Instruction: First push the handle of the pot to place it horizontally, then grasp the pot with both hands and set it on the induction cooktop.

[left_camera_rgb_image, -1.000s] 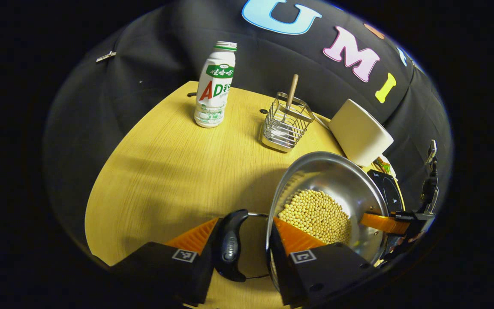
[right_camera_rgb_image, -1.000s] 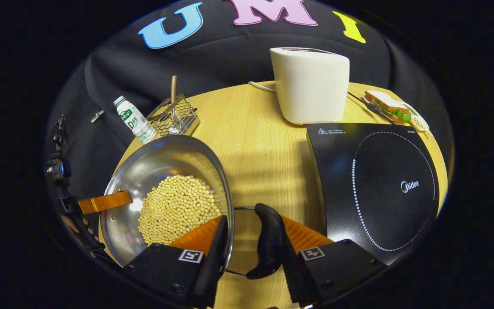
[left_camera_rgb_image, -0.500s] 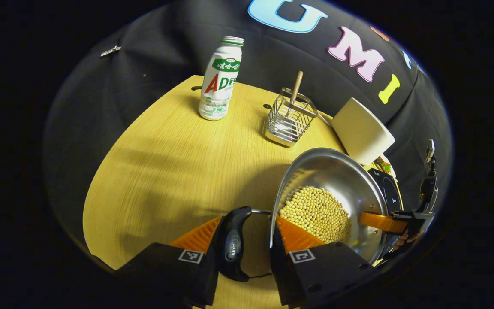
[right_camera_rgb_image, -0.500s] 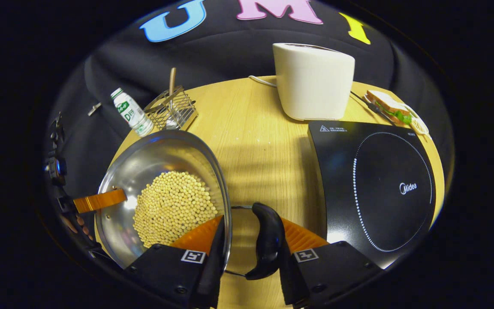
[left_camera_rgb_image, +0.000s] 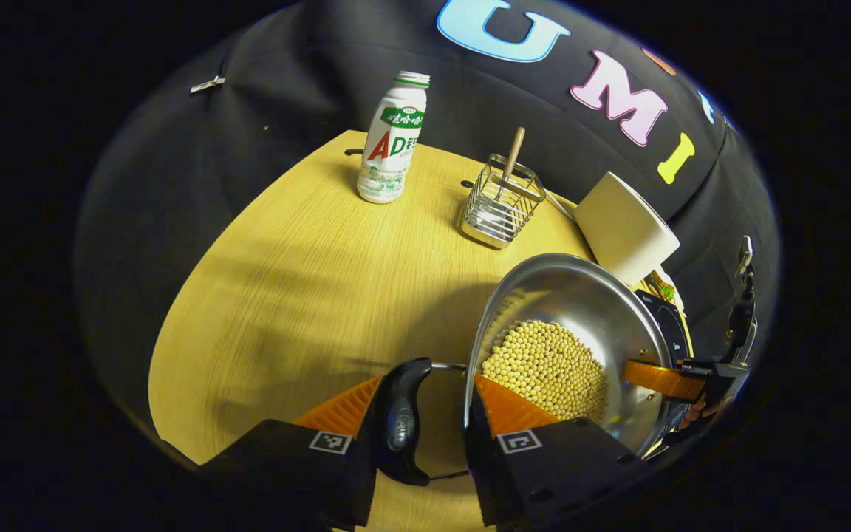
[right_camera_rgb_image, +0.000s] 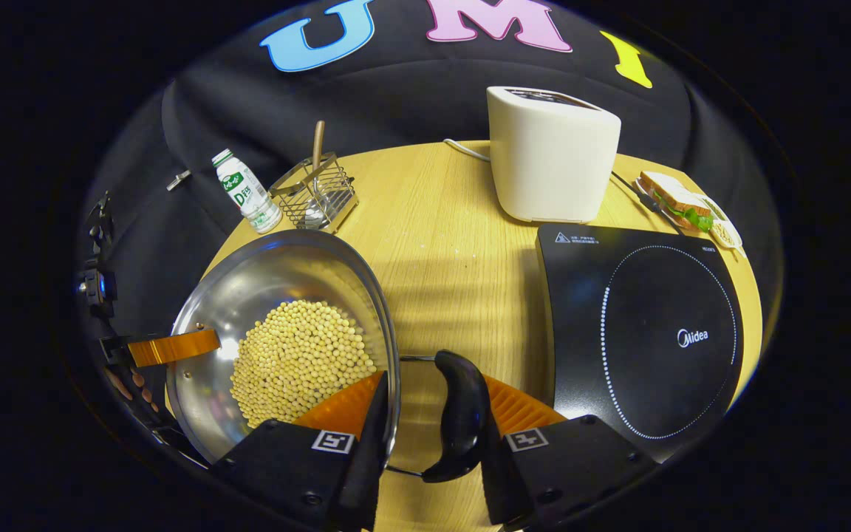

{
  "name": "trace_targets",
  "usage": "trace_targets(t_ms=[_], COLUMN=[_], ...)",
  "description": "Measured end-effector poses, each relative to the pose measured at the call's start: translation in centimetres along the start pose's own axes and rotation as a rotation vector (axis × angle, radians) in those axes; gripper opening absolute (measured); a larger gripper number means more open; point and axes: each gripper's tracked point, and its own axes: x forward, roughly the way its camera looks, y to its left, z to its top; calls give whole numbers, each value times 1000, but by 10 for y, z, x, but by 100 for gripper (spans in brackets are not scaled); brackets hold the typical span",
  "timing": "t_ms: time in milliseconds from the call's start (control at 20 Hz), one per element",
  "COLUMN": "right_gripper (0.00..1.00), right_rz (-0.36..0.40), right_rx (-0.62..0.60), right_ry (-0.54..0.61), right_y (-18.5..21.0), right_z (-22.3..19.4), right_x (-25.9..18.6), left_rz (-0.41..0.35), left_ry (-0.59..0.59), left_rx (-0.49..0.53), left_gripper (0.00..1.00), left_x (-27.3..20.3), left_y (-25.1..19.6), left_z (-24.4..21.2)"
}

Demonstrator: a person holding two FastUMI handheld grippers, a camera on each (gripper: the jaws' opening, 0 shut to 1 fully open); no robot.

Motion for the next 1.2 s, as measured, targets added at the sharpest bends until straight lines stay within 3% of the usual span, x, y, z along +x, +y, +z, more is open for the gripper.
trace_targets(t_ms=[100, 250, 300, 450, 500, 800, 850, 900, 1150, 1200], right_gripper=[55, 59, 55, 59, 55, 55, 59, 55, 55, 59], right_rz=[5, 8, 7, 5, 2, -20, -25, -29, -43, -46], right_rx=[8, 21, 27, 48, 55, 92, 98, 105, 135, 140], right_ry=[-11, -22, -27, -46, -53, -84, -87, -91, -97, -98], right_y=[-1, -9, -12, -27, -32, -76, -85, -93, -137, -146], right_z=[3, 7, 9, 16, 19, 30, 32, 33, 36, 38], right_x=[-8, -20, -25, -38, -42, -61, -64, -68, -81, -84], left_rz=[3, 2, 0, -8, -12, -42, -47, -52, -69, -72], left_ry=[-11, -19, -21, -29, -31, -31, -30, -28, -29, -29], left_rx=[12, 29, 35, 55, 65, 117, 122, 127, 151, 152], left_gripper=[57, 57, 57, 57, 57, 57, 57, 57, 57, 57], left_x=[-6, -14, -16, -21, -22, -18, -16, -15, -7, -5], left_y=[-6, -19, -24, -43, -50, -101, -109, -118, -165, -174], left_z=[5, 10, 12, 19, 21, 32, 33, 33, 34, 34])
